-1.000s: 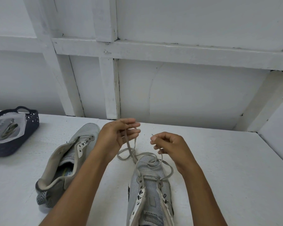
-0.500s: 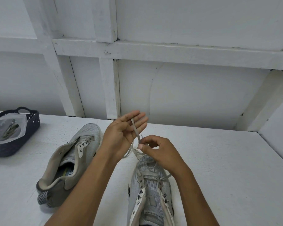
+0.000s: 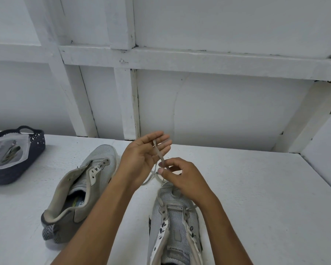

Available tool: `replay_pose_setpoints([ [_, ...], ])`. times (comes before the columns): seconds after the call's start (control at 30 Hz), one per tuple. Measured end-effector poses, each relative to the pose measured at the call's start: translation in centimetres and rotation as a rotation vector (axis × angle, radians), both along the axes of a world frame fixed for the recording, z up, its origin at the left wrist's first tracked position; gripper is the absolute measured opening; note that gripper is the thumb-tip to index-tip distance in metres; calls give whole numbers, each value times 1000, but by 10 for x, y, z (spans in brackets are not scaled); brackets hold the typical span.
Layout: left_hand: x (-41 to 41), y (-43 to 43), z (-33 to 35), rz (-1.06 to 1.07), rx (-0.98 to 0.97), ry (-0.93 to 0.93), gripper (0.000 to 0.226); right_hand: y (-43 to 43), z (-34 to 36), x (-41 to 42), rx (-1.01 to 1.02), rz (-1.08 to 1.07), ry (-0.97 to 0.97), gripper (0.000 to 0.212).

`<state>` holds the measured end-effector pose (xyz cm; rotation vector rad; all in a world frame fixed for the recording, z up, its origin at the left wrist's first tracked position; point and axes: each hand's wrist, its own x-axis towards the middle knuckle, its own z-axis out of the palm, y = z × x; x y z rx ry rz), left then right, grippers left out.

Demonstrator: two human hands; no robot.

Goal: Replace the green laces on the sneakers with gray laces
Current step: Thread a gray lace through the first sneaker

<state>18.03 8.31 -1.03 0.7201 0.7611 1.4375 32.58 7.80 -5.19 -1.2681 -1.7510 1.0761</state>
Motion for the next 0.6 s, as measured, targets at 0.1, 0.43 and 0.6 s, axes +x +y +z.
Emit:
replay_pose_setpoints([
  [0.1,2,0,-1,-18,11,5,46,1,2,3,35,-32,20,9],
  [0.43,-16,4,-23,69,1,1482,18,6,15,27,-5,-346,369,24],
  [0.6,-19,7,-30,-80,19,1784,18,6,16,22,-5,-344,427,26],
])
